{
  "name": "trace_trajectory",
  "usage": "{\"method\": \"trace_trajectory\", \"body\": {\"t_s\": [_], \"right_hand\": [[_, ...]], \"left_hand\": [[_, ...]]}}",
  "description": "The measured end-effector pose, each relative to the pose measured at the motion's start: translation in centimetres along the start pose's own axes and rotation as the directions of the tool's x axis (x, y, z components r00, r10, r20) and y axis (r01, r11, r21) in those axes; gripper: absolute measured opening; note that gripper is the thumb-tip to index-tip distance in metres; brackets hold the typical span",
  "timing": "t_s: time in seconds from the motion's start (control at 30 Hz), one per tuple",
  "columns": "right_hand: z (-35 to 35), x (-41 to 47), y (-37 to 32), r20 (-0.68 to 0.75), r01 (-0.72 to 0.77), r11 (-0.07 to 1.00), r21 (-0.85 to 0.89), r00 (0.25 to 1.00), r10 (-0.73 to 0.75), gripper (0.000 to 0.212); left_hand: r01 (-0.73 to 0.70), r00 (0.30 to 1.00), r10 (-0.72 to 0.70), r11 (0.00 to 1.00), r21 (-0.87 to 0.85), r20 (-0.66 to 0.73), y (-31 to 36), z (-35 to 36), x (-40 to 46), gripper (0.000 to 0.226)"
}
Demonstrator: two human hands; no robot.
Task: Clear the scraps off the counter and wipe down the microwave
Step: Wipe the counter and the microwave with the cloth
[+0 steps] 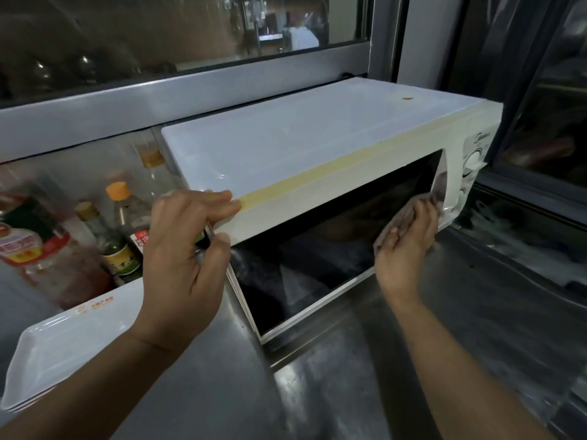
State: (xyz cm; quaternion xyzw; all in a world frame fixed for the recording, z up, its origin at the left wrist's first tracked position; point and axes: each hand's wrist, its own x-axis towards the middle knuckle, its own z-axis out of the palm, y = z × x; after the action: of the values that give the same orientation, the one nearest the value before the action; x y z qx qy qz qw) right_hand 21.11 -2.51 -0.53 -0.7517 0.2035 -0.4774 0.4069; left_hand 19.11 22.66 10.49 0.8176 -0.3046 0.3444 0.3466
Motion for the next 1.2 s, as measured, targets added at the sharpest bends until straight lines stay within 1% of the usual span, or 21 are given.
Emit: {"method": "trace_trajectory", "body": {"t_s": [0.1,0.17,0.3,0.37,0.4,0.43,0.5,0.57,0.63,0.7,0.77,0.83,0.9,0.93,1.0,1.1,1.13,1.2], "right_hand": [[0.1,-0.9,1.5,0.048,-0.065,0.997,-0.041,0.997,0.067,0.054],[0.4,-1.3,1.3,0.045,-0.145,0.989,-0.039,0.988,0.147,0.054],[0.6,-1.4,0.0,0.071,-0.369,0.929,0.038,0.928,0.366,0.051],[0.2,-1.0,-0.7,0.092,-0.431,0.902,0.028,0.899,0.427,0.047],[-0.1,-0.8,-1.2,0.099,-0.439,0.898,0.012,0.894,0.436,0.045],[-0.4,-0.8,-2.0,0.099,-0.42,0.907,-0.005,0.903,0.419,0.045],[-0.8,-0.8,-4.2,0.071,-0.296,0.955,-0.015,0.952,0.296,0.049],[-0.8,-0.4,-7.0,0.02,-0.123,0.991,0.047,0.992,0.122,0.052],[-0.4,0.1,-9.1,-0.047,-0.044,0.994,0.101,0.998,0.048,0.055],[0.1,-0.1,-9.3,-0.081,-0.027,0.996,0.089,0.996,0.035,0.058],[0.8,-1.5,-7.8,-0.059,-0.011,0.995,0.095,0.998,0.017,0.061],[1.3,-3.6,-5.5,-0.005,-0.087,0.99,0.109,0.996,0.088,0.06],[1.4,-5.4,-3.1,0.073,-0.199,0.978,0.069,0.978,0.194,0.059],[1.3,-6.1,-2.3,0.12,-0.232,0.972,0.04,0.967,0.226,0.058],[1.1,-6.5,-1.6,0.175,-0.244,0.97,0.005,0.955,0.239,0.058],[0.3,-5.6,-2.8,0.171,-0.273,0.96,-0.054,0.945,0.278,0.053],[0.1,-5.3,-3.7,0.167,-0.251,0.966,-0.052,0.952,0.257,0.053],[-0.2,-4.9,-6.4,0.163,-0.149,0.989,0.001,0.976,0.147,0.059]], "left_hand": [[0.009,1.0,-0.009,1.0,-0.008,-0.012,0.3,0.1,-0.1,0.032],[0.026,1.0,-0.026,0.999,-0.023,-0.015,0.4,0.1,-0.1,0.031],[0.064,0.998,-0.064,0.997,-0.034,0.004,0.6,-0.3,-0.2,0.03],[0.078,0.997,-0.077,0.996,-0.032,0.015,0.8,-0.4,-0.2,0.029],[0.08,0.997,-0.079,0.996,-0.032,0.022,0.8,-0.4,-0.2,0.029],[0.079,0.997,-0.078,0.996,-0.033,0.026,0.8,-0.5,-0.1,0.029],[0.069,0.997,-0.068,0.997,-0.032,0.04,0.7,-0.6,0.0,0.029],[0.054,0.997,-0.053,0.998,-0.022,0.053,0.6,-0.7,0.0,0.028],[0.042,0.998,-0.042,0.999,-0.012,0.057,0.5,-0.8,0.1,0.028],[0.041,0.998,-0.04,0.999,-0.01,0.05,0.3,-0.6,0.0,0.028],[0.036,0.999,-0.036,0.999,-0.012,0.034,0.2,-0.4,-0.2,0.029],[0.032,0.999,-0.031,0.999,-0.025,0.019,0.1,-0.2,-0.3,0.03],[0.025,1.0,-0.025,0.999,-0.043,0.004,0.0,0.0,-0.3,0.03],[0.018,1.0,-0.018,0.999,-0.049,-0.001,-0.1,0.0,-0.2,0.03],[0.001,1.0,-0.001,0.999,-0.053,-0.008,-0.2,0.0,-0.2,0.03],[0.001,1.0,-0.001,0.998,-0.06,0.0,-0.2,-0.1,-0.2,0.028],[0.008,1.0,-0.008,0.998,-0.058,0.005,-0.1,-0.2,-0.2,0.028],[0.01,1.0,-0.009,0.998,-0.055,0.024,0.0,-0.5,-0.2,0.028]]}}
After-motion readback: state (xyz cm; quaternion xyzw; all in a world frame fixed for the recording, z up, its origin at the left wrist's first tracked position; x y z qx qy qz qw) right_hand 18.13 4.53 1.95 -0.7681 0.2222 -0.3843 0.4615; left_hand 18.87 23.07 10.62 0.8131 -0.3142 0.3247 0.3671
